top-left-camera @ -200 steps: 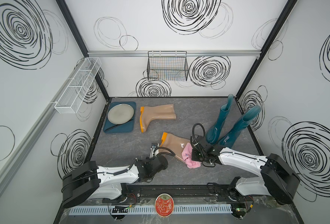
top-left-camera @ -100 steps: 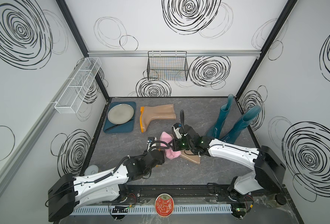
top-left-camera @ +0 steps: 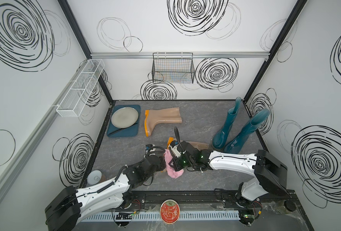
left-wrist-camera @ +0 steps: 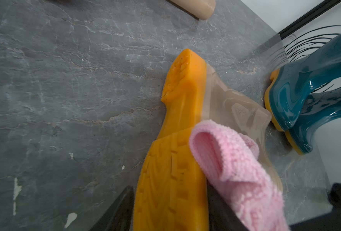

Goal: Wipe the rubber boots with a cloth
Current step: Wipe the dirt off the rubber boot.

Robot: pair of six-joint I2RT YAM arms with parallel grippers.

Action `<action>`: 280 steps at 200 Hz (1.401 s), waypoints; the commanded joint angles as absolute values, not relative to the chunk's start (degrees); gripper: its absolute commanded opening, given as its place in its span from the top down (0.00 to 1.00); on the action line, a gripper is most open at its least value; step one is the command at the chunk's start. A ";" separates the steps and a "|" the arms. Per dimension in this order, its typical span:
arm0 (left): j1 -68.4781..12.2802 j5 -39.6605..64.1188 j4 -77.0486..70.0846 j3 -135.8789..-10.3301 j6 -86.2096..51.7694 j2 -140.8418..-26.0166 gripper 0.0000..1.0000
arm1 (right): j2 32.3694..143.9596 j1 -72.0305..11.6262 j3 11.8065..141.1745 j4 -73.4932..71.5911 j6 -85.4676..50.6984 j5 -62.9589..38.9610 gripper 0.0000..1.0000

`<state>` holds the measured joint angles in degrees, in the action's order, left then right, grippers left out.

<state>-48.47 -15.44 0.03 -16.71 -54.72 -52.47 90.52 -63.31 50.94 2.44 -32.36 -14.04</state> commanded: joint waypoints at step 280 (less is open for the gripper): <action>-45.42 -10.73 -5.35 -12.85 -53.44 -59.61 0.43 | 78.40 -46.40 37.39 10.37 -43.42 -8.77 1.00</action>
